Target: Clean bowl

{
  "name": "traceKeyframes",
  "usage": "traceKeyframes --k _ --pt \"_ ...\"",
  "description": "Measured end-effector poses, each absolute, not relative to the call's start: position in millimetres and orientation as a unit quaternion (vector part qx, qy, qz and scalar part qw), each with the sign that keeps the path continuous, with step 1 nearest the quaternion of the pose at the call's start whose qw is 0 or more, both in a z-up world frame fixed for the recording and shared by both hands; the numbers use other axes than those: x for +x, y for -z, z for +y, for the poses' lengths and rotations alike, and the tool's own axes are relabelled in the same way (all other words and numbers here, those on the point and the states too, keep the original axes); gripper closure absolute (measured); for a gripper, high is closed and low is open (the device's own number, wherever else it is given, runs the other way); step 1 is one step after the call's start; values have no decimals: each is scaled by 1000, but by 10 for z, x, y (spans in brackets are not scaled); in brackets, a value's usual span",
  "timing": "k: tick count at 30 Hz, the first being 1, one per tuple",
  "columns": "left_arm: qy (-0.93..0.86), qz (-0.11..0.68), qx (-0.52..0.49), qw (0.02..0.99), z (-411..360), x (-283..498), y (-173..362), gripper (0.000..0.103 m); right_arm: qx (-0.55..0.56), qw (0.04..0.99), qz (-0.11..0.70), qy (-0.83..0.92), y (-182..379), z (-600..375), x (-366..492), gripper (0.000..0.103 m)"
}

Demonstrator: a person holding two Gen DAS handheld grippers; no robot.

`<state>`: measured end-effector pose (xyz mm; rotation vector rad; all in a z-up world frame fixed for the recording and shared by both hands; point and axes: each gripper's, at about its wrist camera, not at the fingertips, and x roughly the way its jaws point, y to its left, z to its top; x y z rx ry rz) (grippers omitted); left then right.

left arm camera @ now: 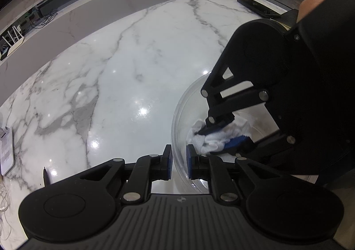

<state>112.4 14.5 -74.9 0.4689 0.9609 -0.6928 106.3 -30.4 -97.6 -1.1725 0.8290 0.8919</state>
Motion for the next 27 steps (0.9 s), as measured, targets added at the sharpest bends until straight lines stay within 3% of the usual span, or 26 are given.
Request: traceKeyframes --k 27 --pt "324 457 220 798 143 1140 789 93 -515 668 396 -363 820 -496 1016 86"
